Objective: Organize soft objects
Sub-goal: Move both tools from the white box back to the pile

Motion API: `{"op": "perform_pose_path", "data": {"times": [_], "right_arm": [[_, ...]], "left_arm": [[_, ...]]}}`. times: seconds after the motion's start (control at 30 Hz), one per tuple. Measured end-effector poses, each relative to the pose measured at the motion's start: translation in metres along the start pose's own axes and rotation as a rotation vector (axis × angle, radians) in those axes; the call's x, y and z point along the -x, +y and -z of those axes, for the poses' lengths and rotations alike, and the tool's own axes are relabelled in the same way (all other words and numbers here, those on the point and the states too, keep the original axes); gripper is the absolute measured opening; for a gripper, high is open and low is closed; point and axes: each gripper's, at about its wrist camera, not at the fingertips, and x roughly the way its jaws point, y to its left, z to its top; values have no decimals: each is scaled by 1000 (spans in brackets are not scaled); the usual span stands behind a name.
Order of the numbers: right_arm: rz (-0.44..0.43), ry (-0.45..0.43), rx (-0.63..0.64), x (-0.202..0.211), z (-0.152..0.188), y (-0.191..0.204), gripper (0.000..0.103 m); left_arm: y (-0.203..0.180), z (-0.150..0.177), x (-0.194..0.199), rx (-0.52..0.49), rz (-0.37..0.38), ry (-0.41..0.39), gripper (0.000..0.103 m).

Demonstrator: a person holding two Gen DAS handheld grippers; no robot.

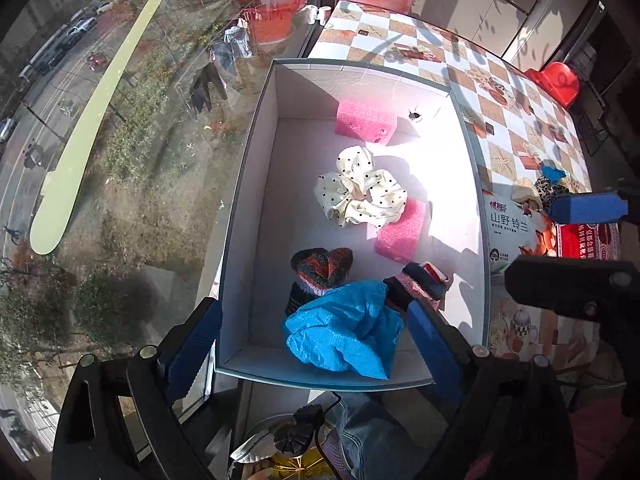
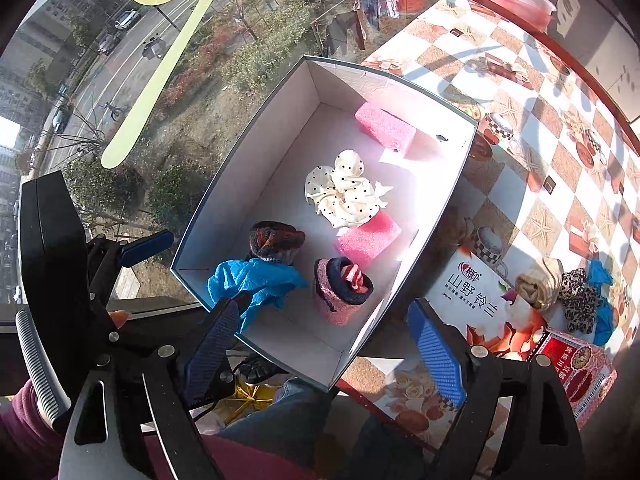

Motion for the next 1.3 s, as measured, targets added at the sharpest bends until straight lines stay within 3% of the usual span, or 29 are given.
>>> {"op": "perform_pose_path", "data": {"times": [0.1, 0.13, 0.3, 0.47, 0.73, 0.87, 1.0, 1.2, 1.3], "right_arm": [[1, 7, -45, 4, 2, -13, 90], [-6, -2, -63, 8, 3, -19, 103], [-26, -59, -162, 37, 10, -50, 103], [-47, -146, -322, 86, 23, -106, 103], [11, -288, -709, 155, 90, -244, 103], [29, -241, -907, 136, 134, -314, 103], [16, -127, -1017, 86, 167, -364, 103], [68, 30, -954, 16, 172, -400, 103], [44, 67, -926, -13, 166, -413, 103]], "left_arm": [[2, -7, 7, 26, 53, -21, 98], [1, -10, 10, 31, 71, -31, 103], [-22, -35, 25, -10, 151, -75, 103], [-80, -66, 32, -153, 210, -75, 103], [-194, -117, -10, -367, 264, 50, 103], [-242, -138, -55, -438, 248, 160, 103], [-277, -150, -101, -478, 214, 271, 103], [-314, -151, -155, -559, 133, 405, 103], [-325, -148, -172, -572, 117, 448, 103]]}}
